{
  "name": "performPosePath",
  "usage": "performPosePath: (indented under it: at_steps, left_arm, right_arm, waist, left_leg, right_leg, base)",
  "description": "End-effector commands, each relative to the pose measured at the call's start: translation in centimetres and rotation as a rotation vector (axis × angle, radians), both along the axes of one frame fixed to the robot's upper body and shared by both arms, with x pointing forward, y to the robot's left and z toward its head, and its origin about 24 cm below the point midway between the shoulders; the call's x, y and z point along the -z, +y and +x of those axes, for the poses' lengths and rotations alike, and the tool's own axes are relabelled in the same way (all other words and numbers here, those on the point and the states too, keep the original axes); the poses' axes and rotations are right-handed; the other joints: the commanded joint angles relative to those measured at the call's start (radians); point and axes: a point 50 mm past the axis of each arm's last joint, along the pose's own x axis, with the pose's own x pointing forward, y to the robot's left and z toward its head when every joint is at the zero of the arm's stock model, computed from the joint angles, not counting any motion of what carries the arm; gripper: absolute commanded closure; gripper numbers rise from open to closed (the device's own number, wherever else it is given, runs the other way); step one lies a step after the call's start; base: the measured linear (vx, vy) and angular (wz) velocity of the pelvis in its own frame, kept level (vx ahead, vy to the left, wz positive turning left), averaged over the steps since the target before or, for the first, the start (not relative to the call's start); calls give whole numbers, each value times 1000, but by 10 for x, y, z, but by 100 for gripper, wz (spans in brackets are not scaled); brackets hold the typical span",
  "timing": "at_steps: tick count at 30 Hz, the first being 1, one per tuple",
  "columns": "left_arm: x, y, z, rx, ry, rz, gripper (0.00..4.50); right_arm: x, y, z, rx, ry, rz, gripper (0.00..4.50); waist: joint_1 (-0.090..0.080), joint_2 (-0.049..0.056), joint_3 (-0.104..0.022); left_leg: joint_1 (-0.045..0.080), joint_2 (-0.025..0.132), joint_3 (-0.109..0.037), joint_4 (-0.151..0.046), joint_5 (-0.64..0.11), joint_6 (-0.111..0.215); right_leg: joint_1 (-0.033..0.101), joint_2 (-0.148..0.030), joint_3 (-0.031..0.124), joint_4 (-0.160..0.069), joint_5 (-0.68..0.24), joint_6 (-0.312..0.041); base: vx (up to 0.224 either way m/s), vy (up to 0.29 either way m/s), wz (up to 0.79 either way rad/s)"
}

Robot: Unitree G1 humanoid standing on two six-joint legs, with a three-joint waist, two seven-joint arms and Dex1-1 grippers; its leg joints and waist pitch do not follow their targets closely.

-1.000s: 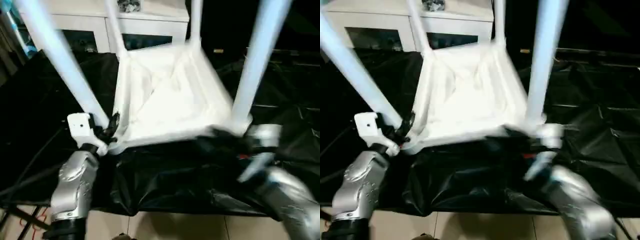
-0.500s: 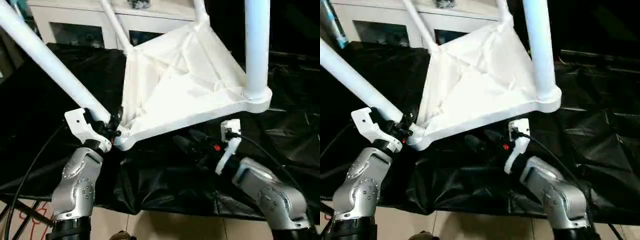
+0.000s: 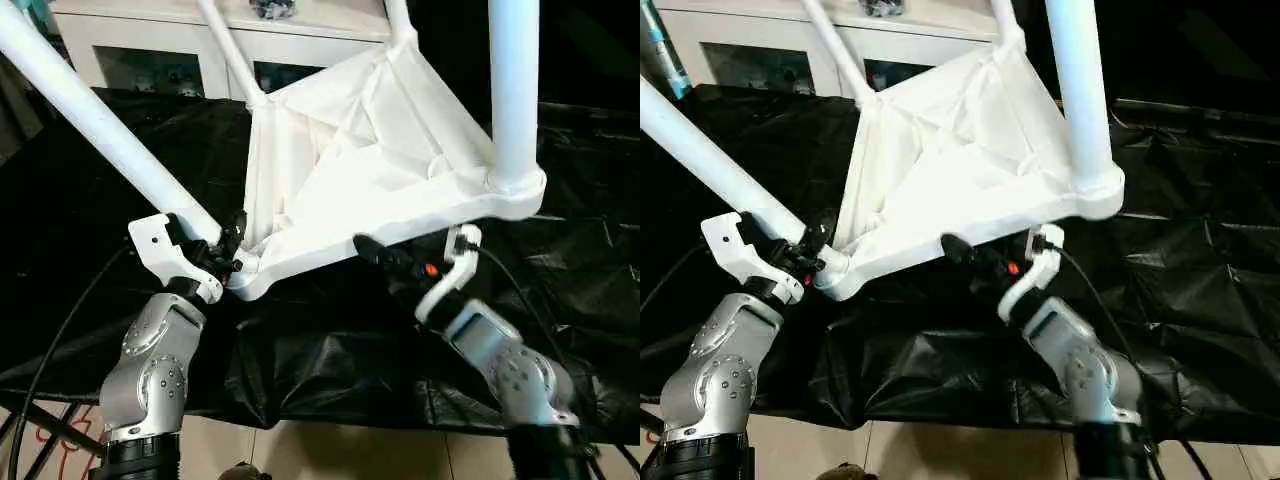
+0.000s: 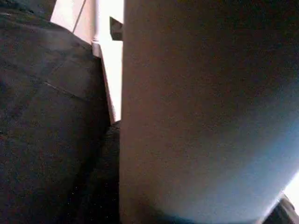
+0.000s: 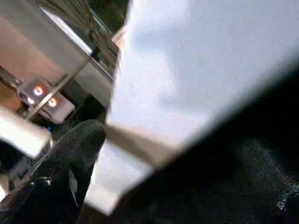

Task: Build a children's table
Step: Flip table

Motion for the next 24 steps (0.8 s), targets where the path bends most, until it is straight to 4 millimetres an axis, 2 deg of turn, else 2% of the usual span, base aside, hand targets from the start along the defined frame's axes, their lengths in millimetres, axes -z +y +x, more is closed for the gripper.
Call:
performPosePath:
  at_steps: [1, 8, 9, 11, 12, 13, 14, 18, 22, 24]
  left_arm:
    - [7, -16, -2, 96, 51, -89, 252]
    - [9, -18, -5, 122, 65, -74, 252]
    - [10, -19, -7, 132, 70, -69, 252]
    - [10, -19, -8, 135, 71, -68, 252]
    - [10, -20, -9, 143, 72, -67, 252]
    - [11, -22, -11, 156, 75, -63, 252]
    - [11, -22, -11, 156, 75, -63, 252]
    - [12, -25, -15, 196, 76, -55, 252]
    - [9, -25, -14, 200, 55, -49, 252]
    - [8, -25, -14, 198, 43, -45, 252]
  right_arm:
    - [-5, -2, 10, 44, -30, 36, 0]
    - [-10, 5, 20, 49, -61, 101, 0]
    - [-5, 7, 29, 105, 1, 118, 0]
    - [-1, 7, 32, 130, 37, 118, 0]
    - [2, 8, 36, 161, 67, 123, 0]
    - [7, 8, 39, 190, 111, 137, 0]
    - [7, 8, 39, 190, 111, 137, 28]
    - [12, 10, 44, 221, 165, 221, 60]
    - [10, 10, 47, 233, 155, 258, 92]
    - [9, 7, 49, 247, 154, 258, 121]
  waist:
    - [-7, 4, -59]
    - [-9, 5, -58]
    - [-11, 5, -57]
    - [-20, 5, -55]
    - [-24, 5, -55]
    - [-28, 4, -54]
    - [-33, 4, -52]
    - [-40, 3, -53]
    - [-42, 3, -53]
    - [-43, 2, -54]
  left_leg:
    - [22, 108, -48, -89, -82, -26]
    - [20, 109, -48, -91, -101, -27]
    - [19, 110, -49, -92, -105, -28]
    - [14, 108, -51, -96, -113, -34]
    - [20, 109, -48, -94, -134, -44]
    - [17, 108, -48, -94, -134, -45]
    - [14, 106, -49, -96, -153, -47]
    - [16, 106, -48, -95, -173, -40]
    - [15, 106, -46, -95, -154, -28]
    - [15, 106, -45, -94, -143, -25]
  right_leg:
    - [25, -111, 62, -61, -10, -217]
    - [28, -113, 63, -63, -30, -220]
    - [27, -114, 64, -63, -37, -223]
    - [28, -114, 63, -63, -60, -230]
    - [25, -113, 64, -67, -87, -222]
    - [26, -114, 64, -66, -89, -224]
    - [26, -113, 64, -70, -120, -222]
    - [23, -112, 67, -75, -165, -206]
    - [23, -110, 66, -73, -145, -209]
    - [23, -110, 65, -72, -136, -212]
  base:
    - [0, 0, 0]
    - [0, 0, 0]
    - [0, 0, 0]
    - [0, 0, 0]
    - [0, 0, 0]
    - [0, 0, 0]
    - [0, 0, 0]
    - [0, 0, 0]
    - [0, 0, 0]
    - [0, 0, 0]
